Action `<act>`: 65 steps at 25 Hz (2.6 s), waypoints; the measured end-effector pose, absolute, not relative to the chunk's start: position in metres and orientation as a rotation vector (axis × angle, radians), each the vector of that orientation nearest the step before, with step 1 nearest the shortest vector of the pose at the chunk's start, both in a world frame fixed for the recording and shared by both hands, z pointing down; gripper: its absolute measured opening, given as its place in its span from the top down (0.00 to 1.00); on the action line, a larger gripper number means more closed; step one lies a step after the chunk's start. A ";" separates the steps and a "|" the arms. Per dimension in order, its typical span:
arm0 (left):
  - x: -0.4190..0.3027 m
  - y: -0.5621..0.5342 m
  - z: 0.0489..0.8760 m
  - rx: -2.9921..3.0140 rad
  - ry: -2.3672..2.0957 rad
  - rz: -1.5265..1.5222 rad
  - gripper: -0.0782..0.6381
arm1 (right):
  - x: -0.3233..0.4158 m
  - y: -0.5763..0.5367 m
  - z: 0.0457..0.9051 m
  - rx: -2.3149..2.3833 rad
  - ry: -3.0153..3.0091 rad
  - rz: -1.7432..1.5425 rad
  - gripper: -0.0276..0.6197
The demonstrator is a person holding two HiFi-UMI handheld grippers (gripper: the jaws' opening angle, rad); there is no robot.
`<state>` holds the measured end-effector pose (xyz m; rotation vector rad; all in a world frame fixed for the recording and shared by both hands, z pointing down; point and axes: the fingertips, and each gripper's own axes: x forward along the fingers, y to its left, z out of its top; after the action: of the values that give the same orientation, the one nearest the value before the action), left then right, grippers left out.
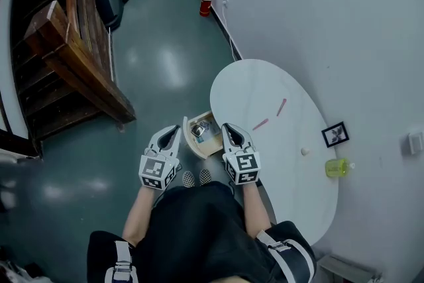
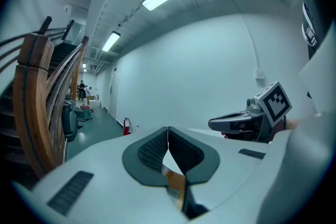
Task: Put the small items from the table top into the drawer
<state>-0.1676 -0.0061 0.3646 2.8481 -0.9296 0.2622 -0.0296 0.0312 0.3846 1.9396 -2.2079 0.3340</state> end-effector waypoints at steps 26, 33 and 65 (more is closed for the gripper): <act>-0.133 0.011 0.376 2.884 -0.703 0.255 0.86 | -0.008 0.057 0.396 2.065 -2.083 0.394 0.90; -0.098 0.028 0.387 2.909 -0.507 0.299 0.86 | 0.022 0.088 0.407 2.197 -1.945 0.444 0.90; 0.118 0.009 0.500 2.814 -0.170 0.624 0.86 | 0.213 0.090 0.556 2.277 -1.633 0.886 0.90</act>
<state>0.1178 0.0087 0.4998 2.8137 -0.1704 0.6237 0.2125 0.0897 0.5556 2.2770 -1.6335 0.8864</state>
